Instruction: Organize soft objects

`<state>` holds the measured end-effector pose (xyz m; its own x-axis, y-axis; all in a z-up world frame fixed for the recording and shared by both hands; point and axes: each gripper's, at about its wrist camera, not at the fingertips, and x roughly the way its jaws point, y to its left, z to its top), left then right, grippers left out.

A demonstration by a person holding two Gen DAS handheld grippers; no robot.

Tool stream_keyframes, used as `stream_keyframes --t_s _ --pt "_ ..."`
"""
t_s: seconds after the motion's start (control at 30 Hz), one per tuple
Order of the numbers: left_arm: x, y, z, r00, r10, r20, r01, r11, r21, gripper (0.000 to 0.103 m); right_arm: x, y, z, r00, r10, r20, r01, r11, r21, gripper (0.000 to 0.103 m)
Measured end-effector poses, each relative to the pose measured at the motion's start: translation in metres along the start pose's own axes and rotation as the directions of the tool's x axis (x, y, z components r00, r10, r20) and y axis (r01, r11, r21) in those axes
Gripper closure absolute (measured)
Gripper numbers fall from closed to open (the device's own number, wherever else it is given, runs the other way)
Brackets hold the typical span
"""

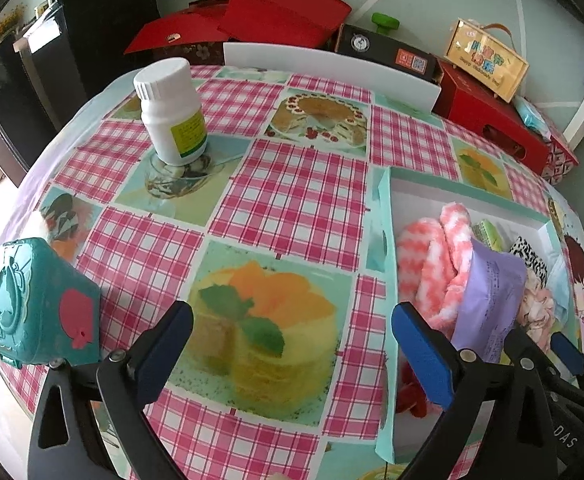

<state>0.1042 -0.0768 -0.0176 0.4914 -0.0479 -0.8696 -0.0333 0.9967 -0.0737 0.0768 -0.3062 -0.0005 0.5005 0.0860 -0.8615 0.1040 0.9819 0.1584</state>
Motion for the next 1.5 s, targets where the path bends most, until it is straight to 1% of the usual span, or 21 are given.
stream_keyframes --t_s 0.13,0.33,0.43,0.57,0.8,0.83,0.9,0.97,1.07,1.17,1.5 --pt "-0.003 -0.002 -0.002 1.0 0.002 -0.003 -0.002 1.0 0.018 0.004 0.0 0.003 0.0 1.0 0.001 0.001 -0.001 1.0 -0.015 0.0" --pt "-0.016 0.006 -0.002 0.998 0.031 0.052 -0.031 0.999 0.007 0.004 -0.003 0.007 0.0 1.0 0.001 0.009 0.0 0.999 -0.033 0.0" --pt "-0.02 0.008 -0.004 0.997 0.04 0.062 -0.041 0.999 0.017 0.004 -0.004 0.01 -0.002 1.0 -0.004 0.008 0.005 0.999 -0.039 0.0" --pt "-0.029 0.014 -0.008 0.996 0.035 0.078 -0.036 0.999 0.014 0.004 -0.007 0.017 -0.004 1.0 -0.007 0.012 0.008 0.998 -0.06 0.0" --pt "-0.04 0.033 -0.015 0.998 0.022 0.065 -0.02 0.999 -0.025 0.004 -0.009 0.037 -0.017 1.0 0.015 0.002 -0.015 0.995 -0.098 0.0" --pt "-0.041 0.035 -0.016 0.998 0.032 0.058 -0.031 0.999 -0.024 0.004 -0.01 0.041 -0.02 1.0 0.012 0.003 -0.011 0.994 -0.11 0.0" --pt "-0.042 0.038 -0.019 0.996 0.08 0.046 -0.08 0.997 -0.002 0.004 -0.013 0.046 -0.025 1.0 0.003 0.005 -0.003 0.992 -0.129 0.0" --pt "-0.044 0.041 -0.024 0.995 0.091 0.047 -0.092 0.996 0.009 0.004 -0.016 0.051 -0.031 1.0 -0.001 0.003 0.002 0.99 -0.14 0.0" --pt "-0.045 0.047 -0.031 0.998 0.067 0.02 -0.067 0.998 0.001 0.004 -0.019 0.054 -0.039 1.0 0.006 -0.003 -0.006 0.99 -0.144 0.0" --pt "-0.044 0.049 -0.039 0.998 0.068 -0.003 -0.068 0.998 0.007 0.004 -0.02 0.059 -0.047 1.0 0.005 -0.021 -0.008 0.988 -0.154 0.0" --pt "-0.058 0.054 -0.06 0.994 0.102 0.022 -0.104 0.993 0.061 0.004 -0.029 0.071 -0.071 0.998 -0.043 -0.042 0.033 0.976 -0.216 0.0"
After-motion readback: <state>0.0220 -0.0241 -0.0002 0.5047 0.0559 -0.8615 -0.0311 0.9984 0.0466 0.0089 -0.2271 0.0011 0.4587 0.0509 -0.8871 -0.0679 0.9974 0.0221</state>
